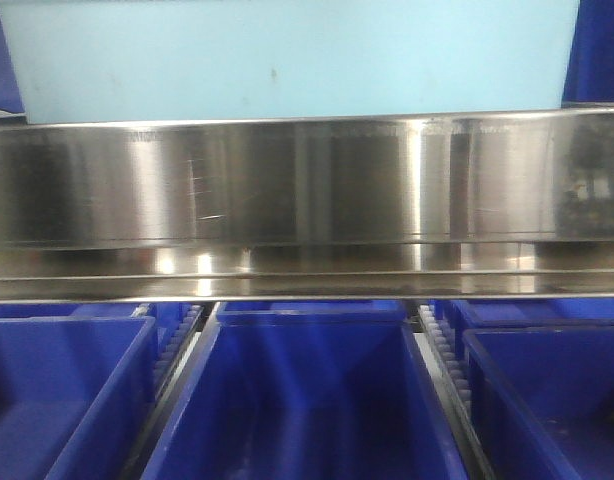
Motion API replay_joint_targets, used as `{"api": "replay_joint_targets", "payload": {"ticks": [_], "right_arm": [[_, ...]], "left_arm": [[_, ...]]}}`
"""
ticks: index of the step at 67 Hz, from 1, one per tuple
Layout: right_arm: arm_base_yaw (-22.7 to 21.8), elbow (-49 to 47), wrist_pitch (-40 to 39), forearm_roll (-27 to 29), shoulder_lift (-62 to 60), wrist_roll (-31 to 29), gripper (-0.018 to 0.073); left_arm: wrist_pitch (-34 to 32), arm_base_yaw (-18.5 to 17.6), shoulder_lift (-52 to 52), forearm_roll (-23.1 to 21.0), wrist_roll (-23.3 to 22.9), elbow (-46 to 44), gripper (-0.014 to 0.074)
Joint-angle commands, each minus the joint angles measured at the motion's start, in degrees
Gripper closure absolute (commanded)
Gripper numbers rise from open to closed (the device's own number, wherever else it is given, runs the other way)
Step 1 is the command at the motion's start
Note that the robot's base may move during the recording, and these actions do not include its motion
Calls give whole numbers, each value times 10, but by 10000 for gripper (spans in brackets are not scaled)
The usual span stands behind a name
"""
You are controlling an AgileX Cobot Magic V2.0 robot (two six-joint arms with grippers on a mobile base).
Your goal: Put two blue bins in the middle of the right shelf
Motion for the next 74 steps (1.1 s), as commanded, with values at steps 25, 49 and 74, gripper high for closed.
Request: {"api": "replay_joint_targets", "payload": {"ticks": [25, 49, 74], "right_arm": [[-2, 0, 6, -4, -35, -6, 1], [-2, 139, -58, -6, -33, 1, 1], [-2, 224, -106, 21, -31, 3, 44]], "left_arm": [[5, -1, -26, 9, 2, 0, 26], [-76, -1, -26, 8, -3, 124, 26], [-120, -1, -25, -10, -3, 209, 26]]}}
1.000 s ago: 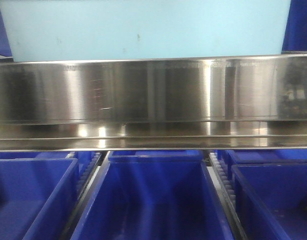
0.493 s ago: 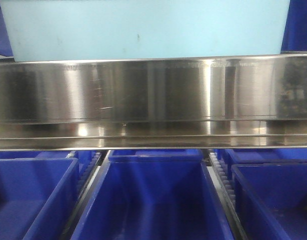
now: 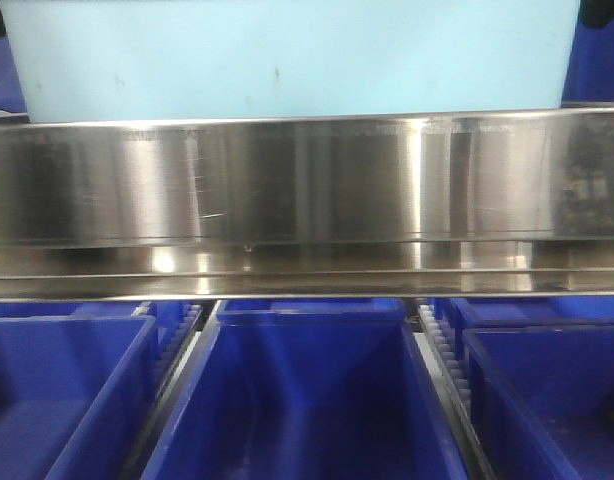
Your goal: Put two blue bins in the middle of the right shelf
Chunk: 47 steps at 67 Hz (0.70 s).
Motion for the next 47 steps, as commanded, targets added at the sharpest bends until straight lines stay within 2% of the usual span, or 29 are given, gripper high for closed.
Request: {"api": "replay_joint_targets", "payload": {"ticks": [1, 6, 11, 17, 23, 30, 34, 47], "right_arm": [[-2, 6, -12, 13, -1, 0, 57], [-2, 6, -12, 24, 0, 0, 137], [-2, 6, -2, 40, 0, 0, 260], [-2, 6, 18, 44, 0, 0, 421], [-2, 6, 31, 44, 0, 0, 574], [-2, 6, 37, 44, 0, 0, 726], [-2, 6, 35, 44, 0, 0, 717], [-2, 6, 27, 44, 0, 0, 711]], "left_arm": [[-14, -1, -4, -8, -2, 10, 26], [-13, -1, -4, -11, -2, 14, 30], [-9, -1, -4, -13, -2, 14, 55], [-8, -1, -4, -13, -2, 14, 153], [-8, -1, -4, -13, -2, 14, 328], [-8, -1, -4, -13, -2, 14, 598], [-8, -1, -4, -14, -2, 14, 706], [-8, -1, -5, -15, -2, 14, 707]]}}
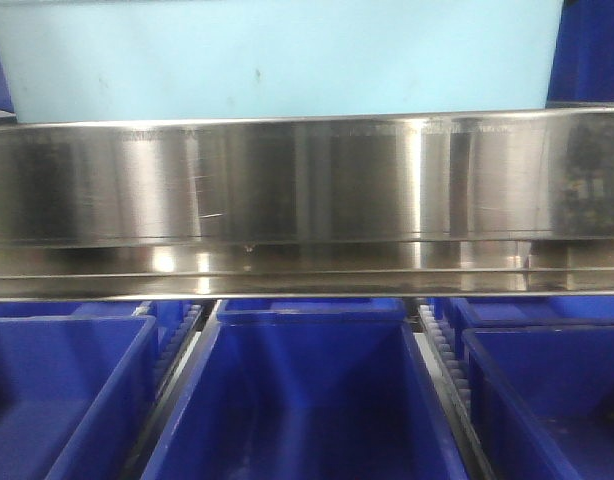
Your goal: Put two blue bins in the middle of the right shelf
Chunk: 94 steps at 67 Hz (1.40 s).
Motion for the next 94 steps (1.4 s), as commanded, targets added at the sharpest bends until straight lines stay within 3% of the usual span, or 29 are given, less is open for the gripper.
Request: {"api": "replay_joint_targets", "payload": {"ticks": [1, 21, 52, 94], "right_arm": [[-2, 4, 9, -9, 0, -3, 711], [-2, -24, -17, -9, -30, -3, 711], [-2, -186, -10, -17, -61, -3, 711], [-2, -198, -18, -18, -62, -3, 711]], "left_arm": [[0, 0, -4, 2, 1, 2, 707], [-17, 0, -50, -9, 1, -18, 707], [-17, 0, -113, -13, 1, -152, 707], [-17, 0, -113, -13, 1, -169, 707]]}}
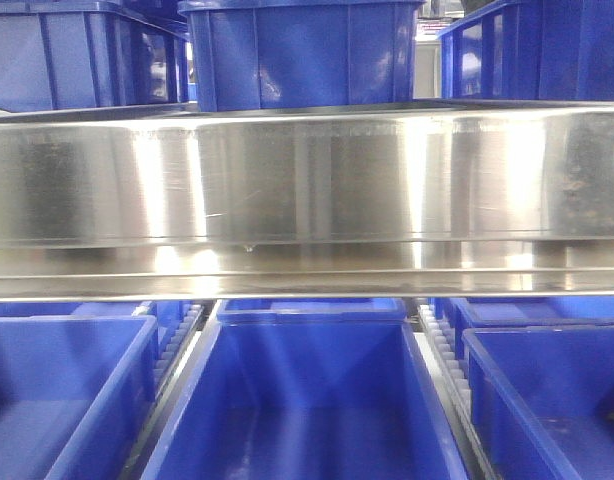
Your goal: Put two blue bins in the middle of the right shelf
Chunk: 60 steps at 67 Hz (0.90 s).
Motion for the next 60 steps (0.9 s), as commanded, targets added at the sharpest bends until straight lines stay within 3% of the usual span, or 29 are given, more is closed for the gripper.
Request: {"api": "replay_joint_targets", "payload": {"ticks": [1, 60], "right_arm": [[-2, -9, -45, -12, -9, 0, 711], [-2, -9, -45, -12, -9, 0, 711]], "left_arm": [[-38, 0, -12, -15, 11, -11, 707], [-38, 0, -12, -15, 11, -11, 707]]}}
